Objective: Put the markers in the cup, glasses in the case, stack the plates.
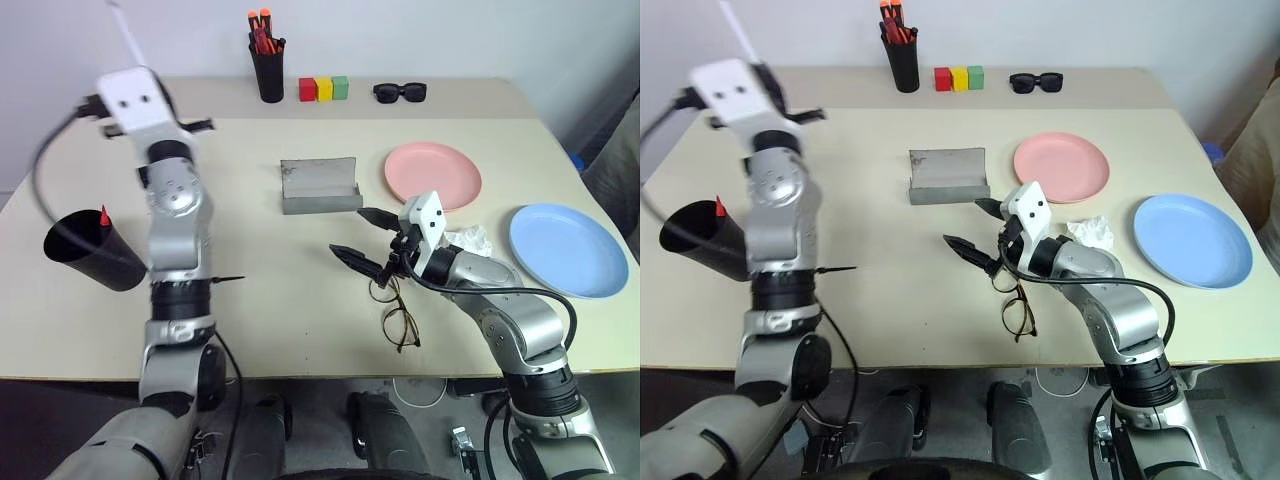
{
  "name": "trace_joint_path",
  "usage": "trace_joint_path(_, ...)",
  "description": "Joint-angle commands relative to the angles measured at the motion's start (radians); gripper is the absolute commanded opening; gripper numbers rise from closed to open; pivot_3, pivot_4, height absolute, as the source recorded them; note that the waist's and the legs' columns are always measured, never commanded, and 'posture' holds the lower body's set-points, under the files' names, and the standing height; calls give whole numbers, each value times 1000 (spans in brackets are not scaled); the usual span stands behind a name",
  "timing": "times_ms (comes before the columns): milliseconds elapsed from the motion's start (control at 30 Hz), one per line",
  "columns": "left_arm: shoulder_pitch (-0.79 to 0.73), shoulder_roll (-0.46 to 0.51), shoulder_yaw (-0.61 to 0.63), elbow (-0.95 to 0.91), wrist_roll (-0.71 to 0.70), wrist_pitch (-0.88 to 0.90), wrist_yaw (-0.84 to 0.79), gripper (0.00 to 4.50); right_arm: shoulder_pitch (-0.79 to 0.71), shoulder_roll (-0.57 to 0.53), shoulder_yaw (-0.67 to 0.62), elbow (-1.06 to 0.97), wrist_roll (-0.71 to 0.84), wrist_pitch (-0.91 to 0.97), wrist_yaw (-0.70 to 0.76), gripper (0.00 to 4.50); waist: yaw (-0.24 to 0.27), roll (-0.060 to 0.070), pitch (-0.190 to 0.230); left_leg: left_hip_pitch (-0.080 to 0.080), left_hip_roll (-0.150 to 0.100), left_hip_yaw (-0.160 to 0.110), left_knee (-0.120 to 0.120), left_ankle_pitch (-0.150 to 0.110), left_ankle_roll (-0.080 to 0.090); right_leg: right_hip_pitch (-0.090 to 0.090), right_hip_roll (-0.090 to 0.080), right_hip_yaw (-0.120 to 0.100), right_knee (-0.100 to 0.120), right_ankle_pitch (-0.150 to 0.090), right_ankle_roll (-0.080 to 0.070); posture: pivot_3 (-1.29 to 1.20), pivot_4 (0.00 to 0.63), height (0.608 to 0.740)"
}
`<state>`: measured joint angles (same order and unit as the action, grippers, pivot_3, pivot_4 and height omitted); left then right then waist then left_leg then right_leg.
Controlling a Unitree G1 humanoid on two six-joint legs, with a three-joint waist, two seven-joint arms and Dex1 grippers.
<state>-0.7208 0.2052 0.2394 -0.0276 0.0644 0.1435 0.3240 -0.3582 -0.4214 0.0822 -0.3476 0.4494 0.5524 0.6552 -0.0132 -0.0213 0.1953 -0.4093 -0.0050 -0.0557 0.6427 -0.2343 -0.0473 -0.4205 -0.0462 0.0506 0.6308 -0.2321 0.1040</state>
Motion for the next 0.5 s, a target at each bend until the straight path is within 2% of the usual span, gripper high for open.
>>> trace_joint_path(33,131,37,19,-249,141,37,44,43,-35,29,-5,-23,41,-13,19,4500,0,0,0,0,0,0,0,0,0,1,0,0,0,0,0,0,150,740)
trace_joint_path(233,380,70,83,-439,244,83,30,43,-82,92,-9,-55,192,70,57,4500,0,0,0,0,0,-2,3,0,0,3,1,-1,0,0,0,0,150,740)
trace_joint_path(300,452,54,112,-451,232,96,22,43,-95,115,17,-55,198,78,53,4500,0,0,0,0,0,-2,3,0,1,3,1,-1,0,0,0,0,150,740)
trace_joint_path(500,542,32,145,-421,225,66,19,43,-94,144,62,-54,194,75,62,4500,1,0,-1,1,1,-2,3,0,1,4,1,-2,0,0,-1,0,150,740)
